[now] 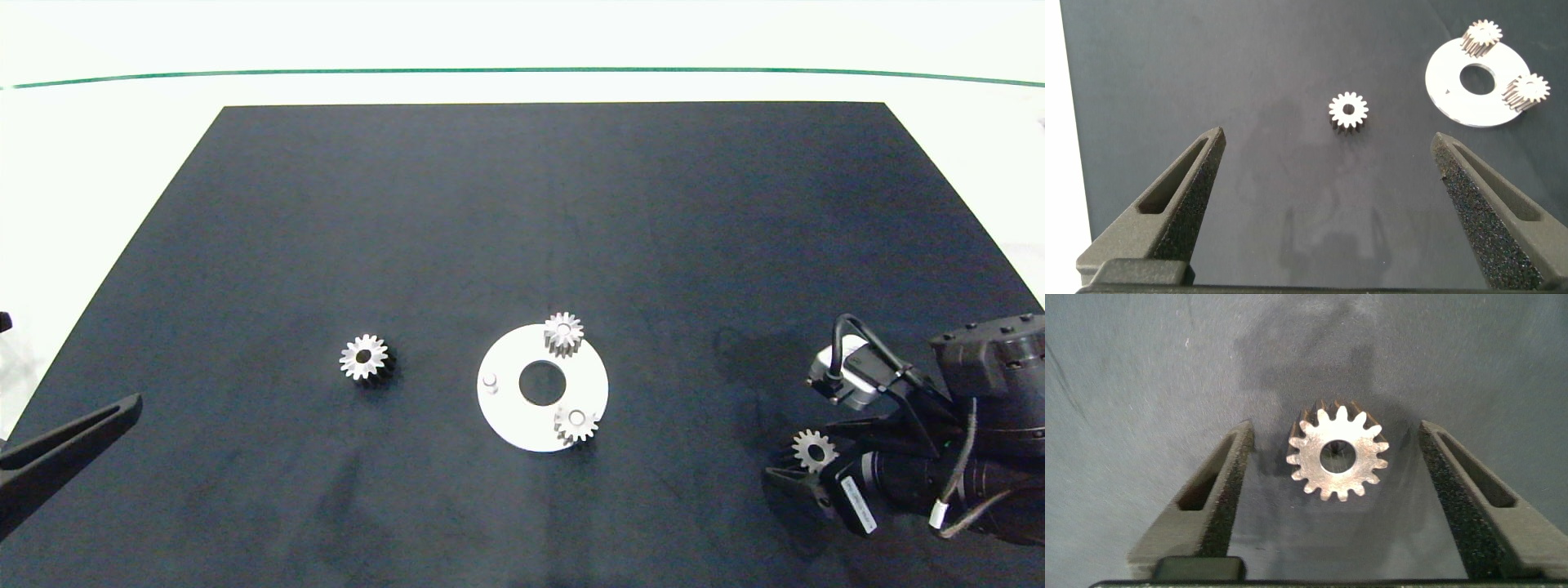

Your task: Remove an incorrectly installed larger gear and replace it with the correct smaller gear

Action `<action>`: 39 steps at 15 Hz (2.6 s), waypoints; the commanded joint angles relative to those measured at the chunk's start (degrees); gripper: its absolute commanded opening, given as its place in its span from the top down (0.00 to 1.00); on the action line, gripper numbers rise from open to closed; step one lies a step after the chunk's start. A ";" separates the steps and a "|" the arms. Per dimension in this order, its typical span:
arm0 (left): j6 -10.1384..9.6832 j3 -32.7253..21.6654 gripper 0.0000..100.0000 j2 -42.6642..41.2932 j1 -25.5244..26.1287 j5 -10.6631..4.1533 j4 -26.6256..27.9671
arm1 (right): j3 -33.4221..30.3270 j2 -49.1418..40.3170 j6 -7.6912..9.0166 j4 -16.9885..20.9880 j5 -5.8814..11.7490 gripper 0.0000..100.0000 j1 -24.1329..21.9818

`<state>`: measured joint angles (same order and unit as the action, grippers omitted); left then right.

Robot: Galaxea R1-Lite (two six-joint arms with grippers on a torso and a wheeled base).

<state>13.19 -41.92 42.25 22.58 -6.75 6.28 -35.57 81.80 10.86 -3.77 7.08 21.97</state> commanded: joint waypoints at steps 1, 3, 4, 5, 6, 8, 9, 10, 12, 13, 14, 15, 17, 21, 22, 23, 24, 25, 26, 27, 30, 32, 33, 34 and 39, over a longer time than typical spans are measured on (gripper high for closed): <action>0.08 -0.18 0.00 0.02 0.01 -0.01 0.05 | -0.02 -0.06 -1.02 -0.01 -0.14 0.25 0.09; 0.08 0.00 0.00 -0.15 0.01 -0.01 0.05 | -0.02 -0.06 -1.02 -0.01 -0.14 0.30 0.09; 0.08 0.00 0.00 -0.15 0.01 -0.01 0.14 | -0.02 -0.06 -1.02 -0.01 -0.14 0.31 0.18; 0.08 0.00 0.00 -0.24 0.01 -0.01 0.14 | -0.02 -0.06 -0.93 -0.01 -0.05 0.33 0.18; 0.08 0.00 0.00 -0.42 0.10 -0.01 0.14 | -0.02 0.03 -0.84 -0.01 -0.05 0.36 0.18; 0.08 0.00 0.00 -0.42 0.01 -0.01 0.14 | -0.02 0.12 -0.84 -0.01 -0.05 0.39 0.09; 0.08 0.00 0.00 -0.42 0.10 -0.10 0.14 | 0.06 0.20 -0.84 -0.01 -0.05 0.42 0.09; 0.08 0.00 0.00 -0.42 0.10 -0.01 0.14 | 0.06 0.29 -0.84 -0.01 -0.05 0.44 0.09; -0.01 -0.26 0.00 -0.77 0.19 -0.01 1.10 | 0.15 0.38 -0.93 -0.01 -0.05 0.48 0.09; -0.01 -0.35 0.00 -0.94 0.19 -0.01 1.37 | 0.15 0.38 -0.93 -0.01 -0.05 0.50 0.09; -0.01 -0.26 0.00 -1.03 0.19 -0.01 1.46 | 0.15 0.47 -0.84 -0.01 -0.05 0.51 0.18; -0.01 -0.26 0.00 -1.03 0.19 -0.01 1.46 | 0.06 0.47 -0.84 -0.01 -0.05 0.54 0.18; -0.01 -0.26 0.00 -1.03 0.19 -0.01 1.46 | 0.06 0.38 -0.84 -0.01 -0.05 0.57 0.09; -0.01 -0.53 0.00 -1.21 0.10 -0.01 1.46 | 0.15 0.38 -0.84 -0.01 -0.05 0.66 0.18; -0.01 -0.53 0.00 -1.21 0.10 -0.01 1.46 | 0.33 0.38 -0.93 -0.10 -0.05 0.67 0.18; -0.01 -0.53 0.00 -1.30 0.10 -0.01 1.46 | 0.77 0.38 -0.84 -0.45 -0.05 0.70 0.18; -0.01 -0.53 0.00 -1.21 0.10 -0.01 1.46 | 1.47 0.38 -0.84 -1.24 -0.05 0.72 0.18; -0.01 -0.62 0.00 -1.21 0.19 -0.01 1.37 | 2.26 0.38 -0.75 -2.74 0.04 0.73 0.09; -0.01 -0.62 0.00 -1.21 0.19 -0.01 1.37 | 2.79 0.38 -0.84 -3.70 0.12 0.76 0.09; -0.01 -0.62 0.00 -1.21 0.19 -0.01 1.46 | 3.14 0.29 -0.75 -3.97 0.21 0.78 0.09; -0.01 -0.53 0.00 -1.21 0.10 -0.01 1.46 | 3.05 -1.03 -0.84 -3.88 0.39 0.78 0.18; -0.01 -0.53 0.00 -1.30 0.10 -0.01 1.46 | 2.35 -2.87 -0.67 -3.44 0.48 0.78 0.27; -0.01 -0.53 0.00 -1.30 0.01 -0.01 1.46 | 1.73 -3.66 -0.58 -3.35 0.56 0.78 0.36; 0.08 -0.44 0.00 -1.30 0.01 -0.01 1.46 | 0.50 -4.46 -0.58 -2.82 0.65 0.78 0.27; 0.08 0.09 0.00 -2.17 -0.08 -0.01 1.46 | -16.02 -5.25 -0.67 10.80 0.65 0.78 3.96</action>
<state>13.17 -41.89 40.33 22.58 -6.72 7.70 -46.41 76.87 10.17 4.68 7.63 24.00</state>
